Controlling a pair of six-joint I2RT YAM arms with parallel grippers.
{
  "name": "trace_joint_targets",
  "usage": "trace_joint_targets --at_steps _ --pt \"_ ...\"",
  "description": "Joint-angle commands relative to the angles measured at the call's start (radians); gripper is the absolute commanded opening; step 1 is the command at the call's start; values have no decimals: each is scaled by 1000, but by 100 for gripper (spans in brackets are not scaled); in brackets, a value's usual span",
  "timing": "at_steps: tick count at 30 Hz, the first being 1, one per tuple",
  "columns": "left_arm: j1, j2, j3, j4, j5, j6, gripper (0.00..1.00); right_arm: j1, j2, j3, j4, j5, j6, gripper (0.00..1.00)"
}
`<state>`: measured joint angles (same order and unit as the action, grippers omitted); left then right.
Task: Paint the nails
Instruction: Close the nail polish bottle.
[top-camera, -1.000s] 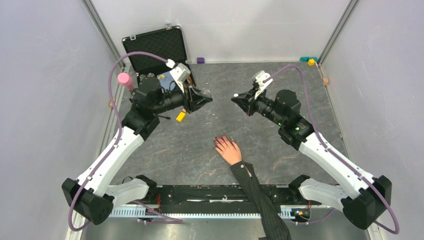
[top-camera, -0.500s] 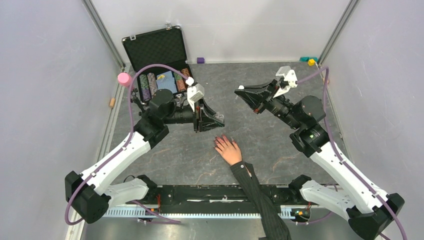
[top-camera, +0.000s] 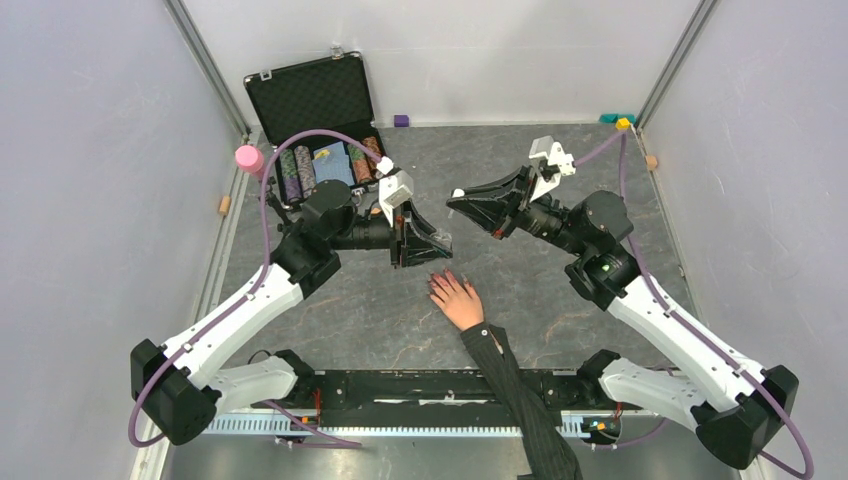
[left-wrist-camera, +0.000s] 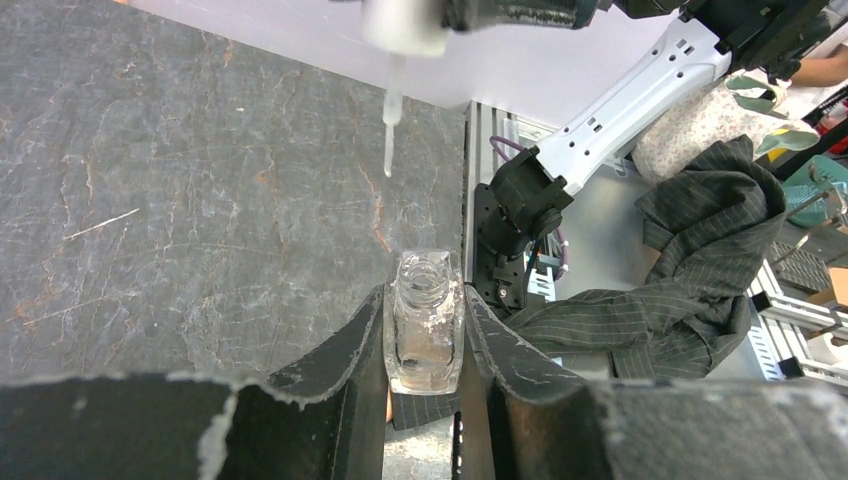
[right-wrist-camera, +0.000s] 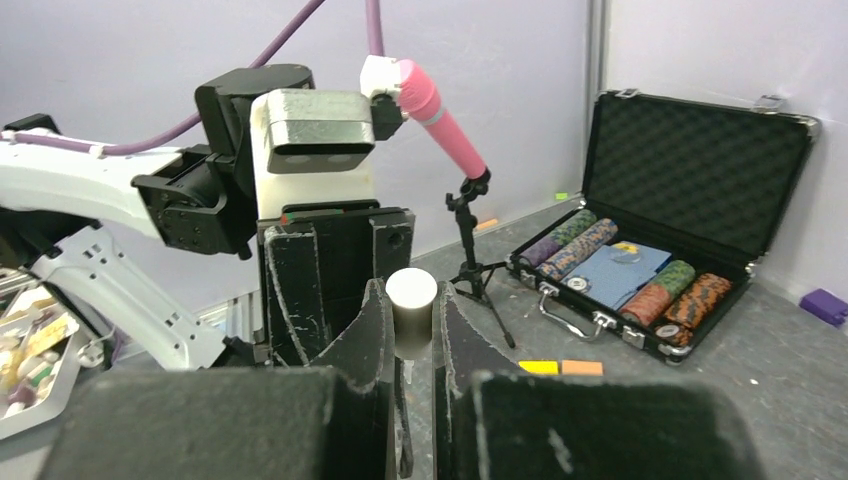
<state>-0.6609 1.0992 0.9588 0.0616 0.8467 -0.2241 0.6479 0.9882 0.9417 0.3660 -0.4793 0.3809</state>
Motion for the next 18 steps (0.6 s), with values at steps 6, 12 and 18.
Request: trace_joint_targets --at_steps 6,12,18 --pt "-14 -11 7 18 -16 5 2 27 37 48 42 -80 23 0" --pt "-19 -15 11 -7 -34 23 2 30 48 52 31 -87 23 0" --pt "-22 -15 14 -17 -51 29 2 32 57 66 23 -112 24 0"
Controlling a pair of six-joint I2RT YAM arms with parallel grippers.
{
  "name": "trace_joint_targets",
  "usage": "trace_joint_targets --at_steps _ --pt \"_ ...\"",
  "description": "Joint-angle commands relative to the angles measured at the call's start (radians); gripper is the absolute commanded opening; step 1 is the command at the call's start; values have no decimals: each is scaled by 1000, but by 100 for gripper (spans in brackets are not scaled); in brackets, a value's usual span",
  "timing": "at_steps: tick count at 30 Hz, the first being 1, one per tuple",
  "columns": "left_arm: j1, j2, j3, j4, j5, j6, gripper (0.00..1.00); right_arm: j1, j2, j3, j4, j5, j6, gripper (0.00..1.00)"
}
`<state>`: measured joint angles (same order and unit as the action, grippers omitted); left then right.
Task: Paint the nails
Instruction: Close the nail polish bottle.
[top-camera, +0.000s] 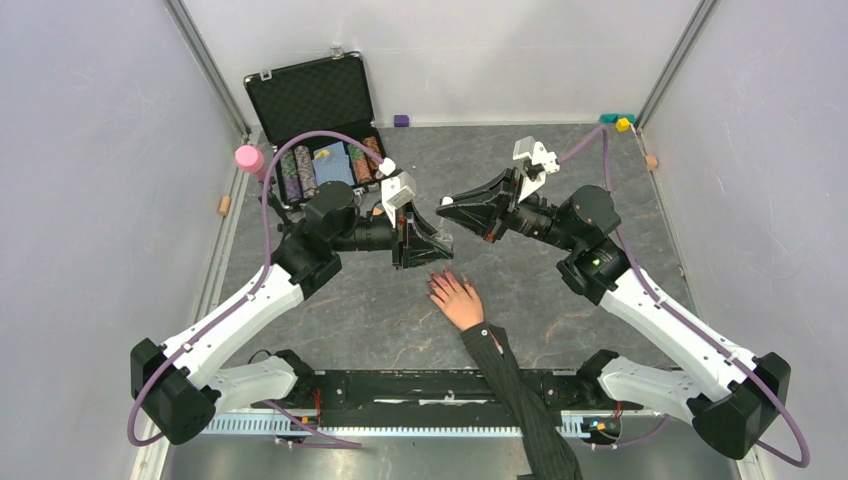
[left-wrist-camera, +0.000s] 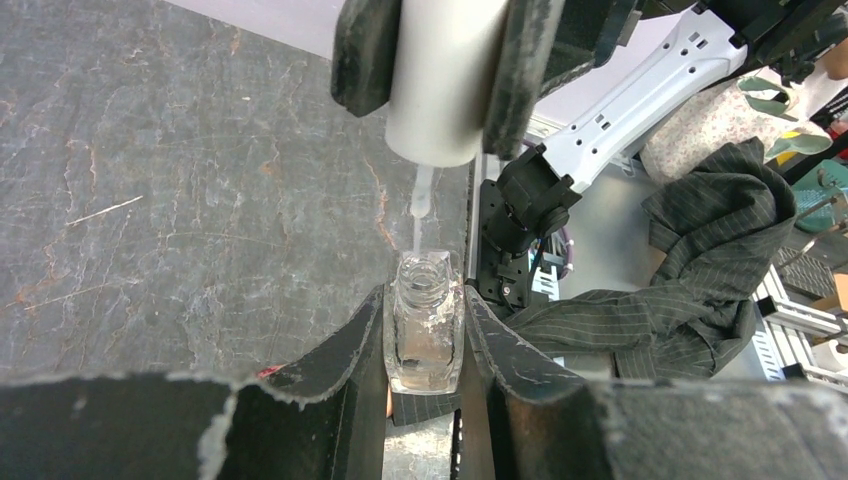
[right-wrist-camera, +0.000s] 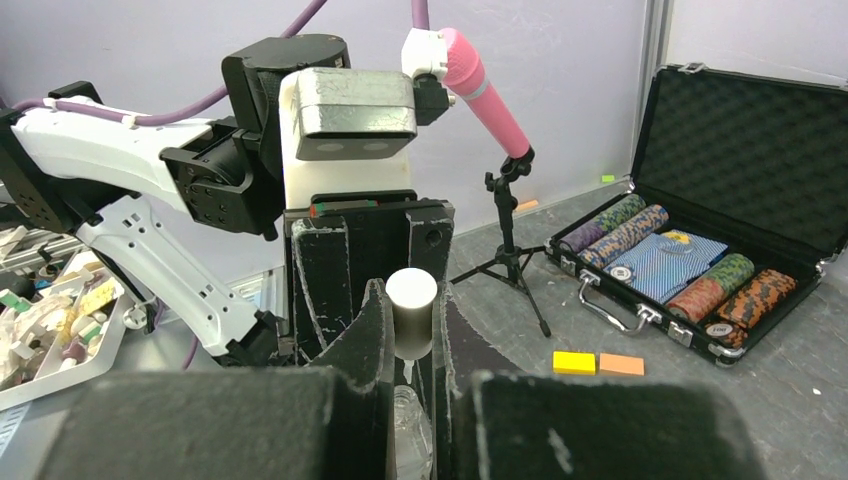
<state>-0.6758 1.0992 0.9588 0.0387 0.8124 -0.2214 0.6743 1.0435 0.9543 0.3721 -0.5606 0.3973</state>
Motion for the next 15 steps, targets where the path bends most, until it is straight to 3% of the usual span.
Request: trace_joint_targets --at_steps 1,15 --pt "-8 -14 14 4 -19 28 2 6 4 57 7 -30 3 0" --pt "-10 -20 12 4 -30 32 2 7 7 68 -69 -31 -22 0"
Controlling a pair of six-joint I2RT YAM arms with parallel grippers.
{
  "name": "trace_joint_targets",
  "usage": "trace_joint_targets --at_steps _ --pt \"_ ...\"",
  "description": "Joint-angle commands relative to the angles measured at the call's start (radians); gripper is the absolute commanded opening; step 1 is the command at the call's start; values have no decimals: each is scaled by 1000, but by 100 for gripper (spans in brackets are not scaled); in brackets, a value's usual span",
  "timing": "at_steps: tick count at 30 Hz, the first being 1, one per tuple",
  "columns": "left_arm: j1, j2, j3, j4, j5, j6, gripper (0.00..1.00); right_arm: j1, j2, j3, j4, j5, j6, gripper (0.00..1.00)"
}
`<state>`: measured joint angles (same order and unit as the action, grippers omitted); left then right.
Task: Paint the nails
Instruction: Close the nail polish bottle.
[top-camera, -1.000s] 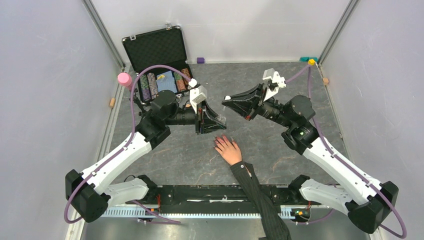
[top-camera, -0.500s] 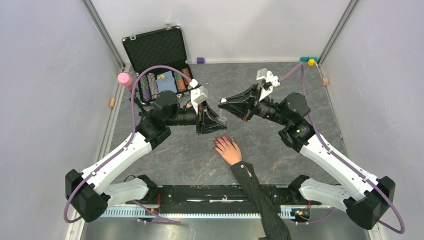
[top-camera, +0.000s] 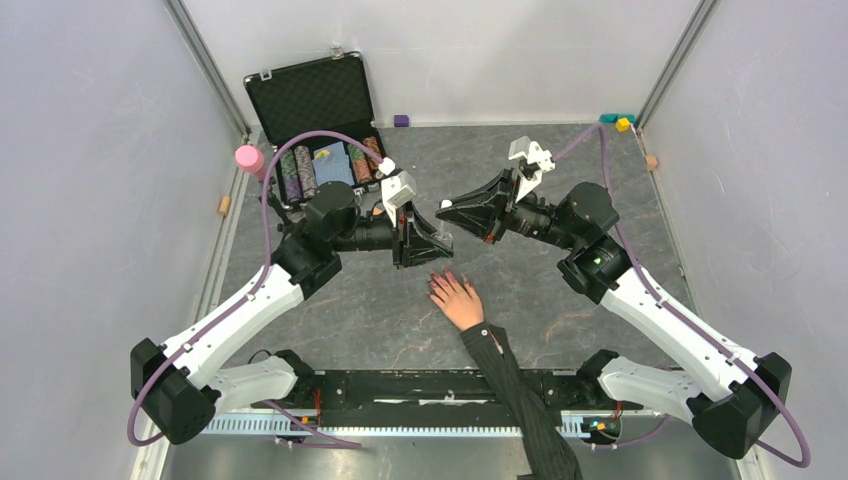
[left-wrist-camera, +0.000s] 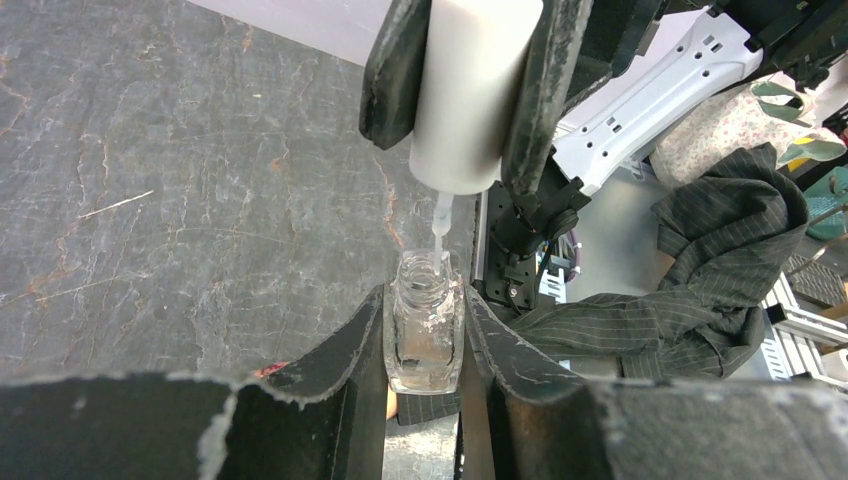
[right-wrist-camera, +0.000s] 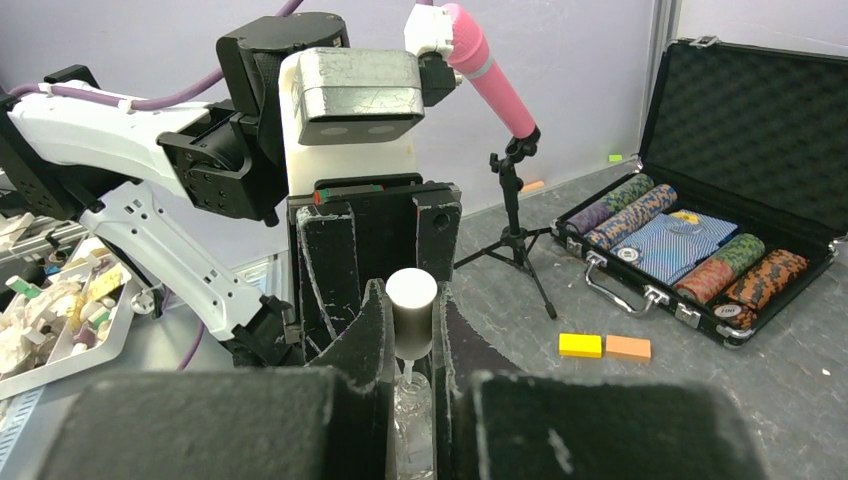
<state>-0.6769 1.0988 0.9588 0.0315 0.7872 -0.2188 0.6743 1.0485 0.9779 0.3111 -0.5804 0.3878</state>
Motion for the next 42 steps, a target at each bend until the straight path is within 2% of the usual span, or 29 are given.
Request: trace_joint_targets --at_steps 1,28,42 --pt "-10 -20 11 11 -6 29 2 6 1 45 -8 -11 -12 0" --pt "-15 -28 10 -2 -29 45 2 7 10 56 -64 -7 -40 0" --pt "-15 -40 8 -5 -45 52 2 10 5 71 -177 -10 -112 0"
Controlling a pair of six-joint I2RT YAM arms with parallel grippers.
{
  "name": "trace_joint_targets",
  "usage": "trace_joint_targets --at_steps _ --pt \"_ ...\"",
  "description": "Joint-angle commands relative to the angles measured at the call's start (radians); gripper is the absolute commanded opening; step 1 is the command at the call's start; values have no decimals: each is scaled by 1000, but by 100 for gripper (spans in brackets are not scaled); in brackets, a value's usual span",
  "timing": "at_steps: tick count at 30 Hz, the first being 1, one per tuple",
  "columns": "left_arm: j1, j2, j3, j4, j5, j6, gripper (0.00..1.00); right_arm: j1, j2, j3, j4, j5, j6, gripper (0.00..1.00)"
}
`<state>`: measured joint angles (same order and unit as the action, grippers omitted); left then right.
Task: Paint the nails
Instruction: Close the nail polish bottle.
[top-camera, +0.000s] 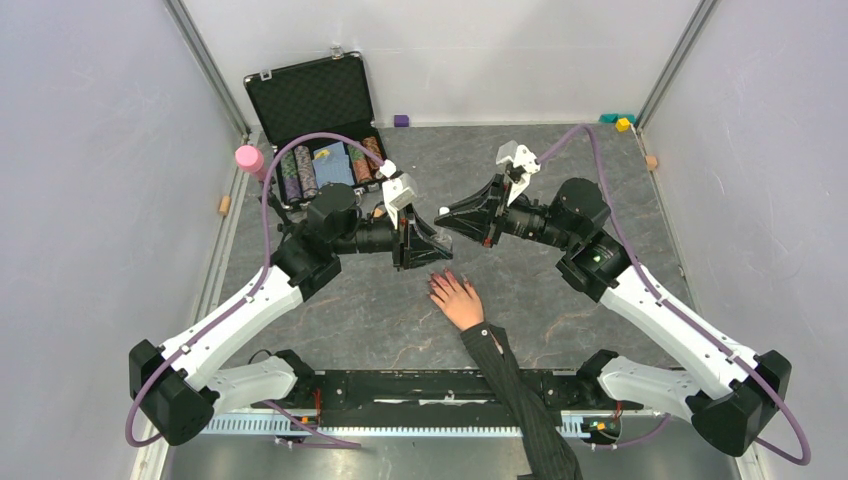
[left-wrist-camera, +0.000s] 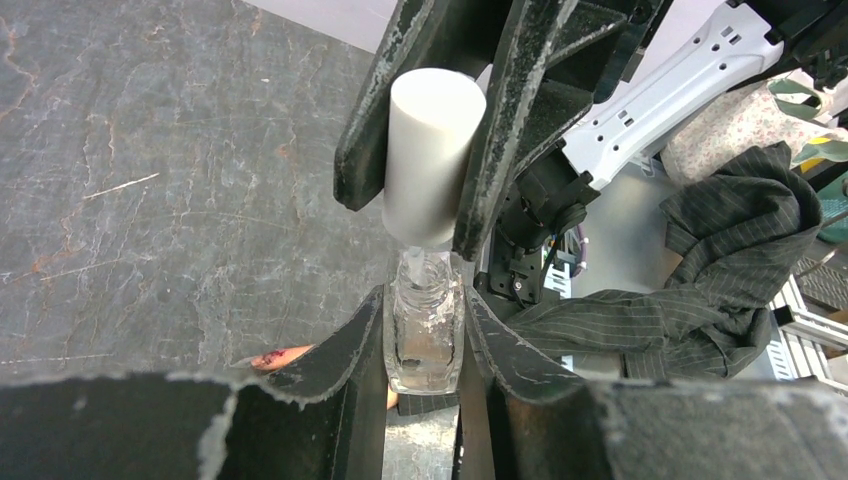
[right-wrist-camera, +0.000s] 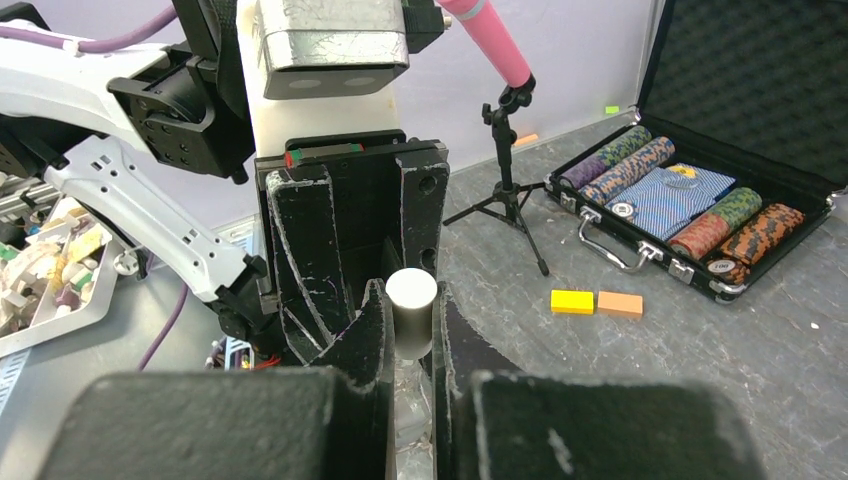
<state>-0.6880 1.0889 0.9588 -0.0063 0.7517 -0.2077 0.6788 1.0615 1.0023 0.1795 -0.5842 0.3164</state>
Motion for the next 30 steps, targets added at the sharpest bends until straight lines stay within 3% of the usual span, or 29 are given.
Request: trace_joint_targets --at_steps 1,30 --pt "-5 -31 8 32 -9 42 2 5 -8 48 -52 -6 -46 0" --pt "-5 -40 7 25 -28 56 2 24 9 32 -46 -36 -16 0"
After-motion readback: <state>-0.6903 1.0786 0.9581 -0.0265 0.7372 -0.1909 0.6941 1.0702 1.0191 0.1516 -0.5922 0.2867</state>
